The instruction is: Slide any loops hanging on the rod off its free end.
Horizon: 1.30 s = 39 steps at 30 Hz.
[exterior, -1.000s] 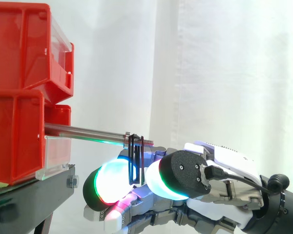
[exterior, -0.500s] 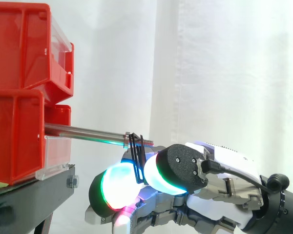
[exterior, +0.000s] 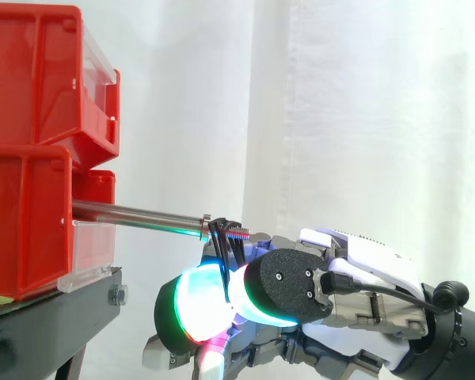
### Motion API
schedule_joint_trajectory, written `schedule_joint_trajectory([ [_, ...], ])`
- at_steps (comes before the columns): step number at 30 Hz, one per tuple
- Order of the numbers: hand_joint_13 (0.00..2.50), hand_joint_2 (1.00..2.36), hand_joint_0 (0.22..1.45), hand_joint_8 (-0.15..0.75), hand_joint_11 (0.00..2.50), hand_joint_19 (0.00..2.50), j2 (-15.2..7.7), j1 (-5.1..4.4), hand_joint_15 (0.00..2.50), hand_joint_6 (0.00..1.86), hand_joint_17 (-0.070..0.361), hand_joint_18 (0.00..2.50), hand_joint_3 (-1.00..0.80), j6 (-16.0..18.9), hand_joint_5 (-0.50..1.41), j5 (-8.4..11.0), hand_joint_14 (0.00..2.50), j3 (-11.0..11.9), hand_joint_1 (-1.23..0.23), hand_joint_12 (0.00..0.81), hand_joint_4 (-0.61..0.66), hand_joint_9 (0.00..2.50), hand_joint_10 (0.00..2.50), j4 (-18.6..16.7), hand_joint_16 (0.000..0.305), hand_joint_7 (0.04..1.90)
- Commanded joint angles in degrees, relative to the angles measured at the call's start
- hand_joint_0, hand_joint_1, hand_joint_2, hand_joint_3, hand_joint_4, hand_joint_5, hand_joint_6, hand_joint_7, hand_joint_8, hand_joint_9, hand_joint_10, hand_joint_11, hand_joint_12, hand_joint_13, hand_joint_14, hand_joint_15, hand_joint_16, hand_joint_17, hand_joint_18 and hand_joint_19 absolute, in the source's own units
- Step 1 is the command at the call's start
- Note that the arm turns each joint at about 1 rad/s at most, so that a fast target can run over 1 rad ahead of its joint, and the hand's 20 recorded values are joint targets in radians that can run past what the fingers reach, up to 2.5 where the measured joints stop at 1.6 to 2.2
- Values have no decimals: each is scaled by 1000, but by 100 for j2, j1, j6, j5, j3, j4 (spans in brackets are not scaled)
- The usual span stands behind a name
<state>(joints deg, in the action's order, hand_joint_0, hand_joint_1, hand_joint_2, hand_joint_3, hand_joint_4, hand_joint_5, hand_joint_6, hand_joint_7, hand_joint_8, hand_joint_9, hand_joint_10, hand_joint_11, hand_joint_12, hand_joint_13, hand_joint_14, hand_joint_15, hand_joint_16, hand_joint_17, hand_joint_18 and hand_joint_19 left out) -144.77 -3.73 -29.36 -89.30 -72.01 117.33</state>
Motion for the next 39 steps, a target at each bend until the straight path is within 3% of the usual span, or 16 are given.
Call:
schedule_joint_trajectory([
  [1,694,1016,619,345,511,395,-7,-14,144,915,109,838,-64,9,-134,0,4,-6,-756,353,54,1044,11,0,49,1171],
  [5,713,1013,619,355,508,384,2,-31,153,912,115,867,-46,88,-126,26,5,-6,-763,366,47,1060,11,123,51,1190],
  [9,716,1012,619,357,509,379,54,-49,149,912,116,871,-51,598,-125,17,5,-6,-763,368,52,1066,14,562,52,1183],
  [10,716,1012,620,354,512,390,54,-49,150,911,116,870,-53,598,-125,17,4,-6,-763,368,55,1068,11,562,52,1193],
  [13,716,1011,620,355,508,388,169,-49,155,911,117,872,-58,712,-124,-26,5,-23,-763,369,62,1069,11,1011,52,1185],
  [15,716,1011,618,361,513,378,318,-49,151,910,118,876,-58,572,-123,-185,4,-111,-761,370,63,1074,11,1520,52,1189],
  [18,716,1010,619,357,501,383,520,-49,154,910,118,875,-59,317,-123,-334,4,-296,-761,371,64,1073,13,1863,52,1186],
  [19,715,1010,619,358,503,378,670,-49,153,910,118,874,-61,150,-123,-352,5,-454,-761,373,64,1073,13,1951,53,1186],
  [26,711,1010,618,359,502,386,1250,-58,152,909,119,873,-62,88,-123,-299,5,-937,-758,373,69,1072,11,2013,53,1185],
  [28,711,1010,618,361,506,387,1390,-66,152,909,119,872,-63,123,-123,-281,5,-1017,-758,373,72,1072,11,2224,53,1192],
  [30,710,1011,618,360,492,384,1478,-75,154,908,119,872,-64,229,-122,-255,7,-1008,-758,374,73,1067,13,2610,53,1192],
  [34,707,1010,619,360,504,380,1513,-84,156,908,119,868,-76,466,-124,-220,5,-1008,-757,373,79,1067,11,3006,53,1183],
  [38,697,1012,617,354,499,395,1610,-119,158,905,116,855,-102,985,-127,-62,5,-1008,-754,367,97,1063,13,3349,52,1176],
  [39,696,1012,618,355,502,388,1680,-154,155,904,116,854,-106,1248,-127,53,5,-1008,-755,366,93,1061,14,3551,52,1180],
])
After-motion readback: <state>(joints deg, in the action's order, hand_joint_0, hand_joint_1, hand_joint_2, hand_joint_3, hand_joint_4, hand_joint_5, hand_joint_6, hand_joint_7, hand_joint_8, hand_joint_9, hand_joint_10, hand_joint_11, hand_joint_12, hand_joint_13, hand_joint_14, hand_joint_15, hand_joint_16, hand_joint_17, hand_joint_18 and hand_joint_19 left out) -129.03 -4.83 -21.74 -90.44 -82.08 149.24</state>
